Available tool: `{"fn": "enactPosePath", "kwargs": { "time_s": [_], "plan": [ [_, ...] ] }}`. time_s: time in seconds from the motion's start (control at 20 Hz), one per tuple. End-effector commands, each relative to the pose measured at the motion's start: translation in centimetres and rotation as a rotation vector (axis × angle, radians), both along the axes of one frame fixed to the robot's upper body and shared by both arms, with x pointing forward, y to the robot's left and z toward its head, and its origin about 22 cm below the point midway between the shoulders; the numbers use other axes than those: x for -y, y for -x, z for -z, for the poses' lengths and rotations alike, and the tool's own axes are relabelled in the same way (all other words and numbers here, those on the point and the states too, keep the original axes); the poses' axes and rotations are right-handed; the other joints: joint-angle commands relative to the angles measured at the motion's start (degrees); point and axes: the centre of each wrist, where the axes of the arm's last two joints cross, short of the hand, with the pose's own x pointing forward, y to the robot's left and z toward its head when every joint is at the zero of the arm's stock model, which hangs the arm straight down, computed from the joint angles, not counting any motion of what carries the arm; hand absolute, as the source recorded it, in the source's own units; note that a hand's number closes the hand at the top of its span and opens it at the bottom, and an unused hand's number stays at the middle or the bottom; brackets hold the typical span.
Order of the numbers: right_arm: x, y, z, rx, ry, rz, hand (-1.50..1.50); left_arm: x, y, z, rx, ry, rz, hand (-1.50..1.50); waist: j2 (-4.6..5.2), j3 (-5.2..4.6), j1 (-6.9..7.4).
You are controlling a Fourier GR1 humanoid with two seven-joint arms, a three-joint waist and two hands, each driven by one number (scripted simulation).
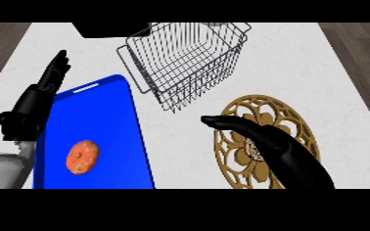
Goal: Pick the cupcake from the placemat and place it in the basket
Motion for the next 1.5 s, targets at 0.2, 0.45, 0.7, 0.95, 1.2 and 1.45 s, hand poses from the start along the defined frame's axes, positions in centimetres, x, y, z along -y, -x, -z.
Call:
{"fn": "enactPosePath", "kwargs": {
  "time_s": [0.2,0.45,0.7,0.95,1.2,1.45],
  "plan": [
    [5.5,-2.0,-8.4,0.261,0.750,0.152,-1.50,0.6,-0.2,-0.8,0.013,-0.003,0.041,0.00,0.33,-0.13,1.84],
    [6.0,-2.7,-11.7,0.258,1.095,-0.072,-1.50,0.5,-0.7,-0.5,0.018,-0.024,0.046,0.00,0.90,-0.12,2.64],
    [6.7,-5.1,-15.0,0.181,1.210,-0.193,-1.50,1.3,-0.6,0.0,0.036,-0.004,0.069,0.00,0.91,0.00,3.52],
    [7.2,-6.6,-15.4,0.120,1.286,-0.229,-1.50,2.2,0.2,0.9,0.018,0.011,0.060,0.00,0.78,0.15,2.97],
    [8.2,-7.4,-14.0,0.080,1.325,-0.265,-1.50,0.4,-1.3,-1.2,0.002,0.002,0.049,0.00,0.79,0.21,2.46],
    [5.9,-6.4,-8.6,0.100,1.308,-0.284,-1.50,-1.0,-1.8,0.7,0.010,0.006,0.048,0.00,0.91,0.23,2.12]
  ]
}}
